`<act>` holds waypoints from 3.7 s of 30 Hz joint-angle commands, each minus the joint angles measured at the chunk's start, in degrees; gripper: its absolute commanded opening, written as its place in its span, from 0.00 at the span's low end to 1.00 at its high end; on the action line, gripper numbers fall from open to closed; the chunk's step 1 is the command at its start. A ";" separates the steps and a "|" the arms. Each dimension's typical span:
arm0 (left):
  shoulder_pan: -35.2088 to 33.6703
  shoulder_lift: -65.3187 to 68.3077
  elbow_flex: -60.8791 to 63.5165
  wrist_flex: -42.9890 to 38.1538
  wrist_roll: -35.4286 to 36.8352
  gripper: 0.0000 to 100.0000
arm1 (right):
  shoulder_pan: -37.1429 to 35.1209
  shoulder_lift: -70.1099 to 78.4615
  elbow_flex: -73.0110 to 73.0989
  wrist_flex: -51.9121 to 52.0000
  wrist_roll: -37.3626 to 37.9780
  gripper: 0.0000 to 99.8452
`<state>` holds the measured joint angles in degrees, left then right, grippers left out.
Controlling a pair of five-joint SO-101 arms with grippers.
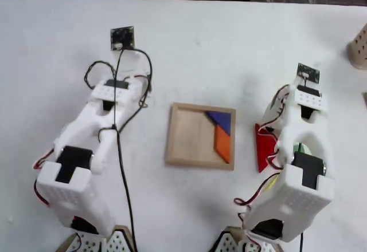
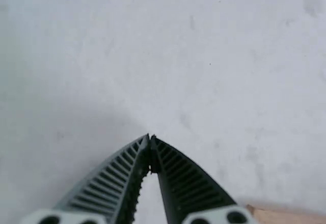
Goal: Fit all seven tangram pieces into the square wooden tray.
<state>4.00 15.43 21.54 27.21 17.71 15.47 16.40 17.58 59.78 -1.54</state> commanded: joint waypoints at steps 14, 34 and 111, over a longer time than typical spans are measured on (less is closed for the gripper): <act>0.04 -0.40 -3.16 0.35 -0.35 0.02 | -0.40 -0.22 -0.70 0.92 0.97 0.09; 0.04 -0.48 -3.16 0.35 -0.35 0.02 | 6.02 0.22 -7.12 0.75 5.63 0.02; 0.04 -0.13 -3.69 0.00 -0.35 0.02 | 7.08 7.60 -39.47 33.27 75.08 0.23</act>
<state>4.00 15.60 21.54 27.21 17.71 23.65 26.24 -19.43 93.45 59.12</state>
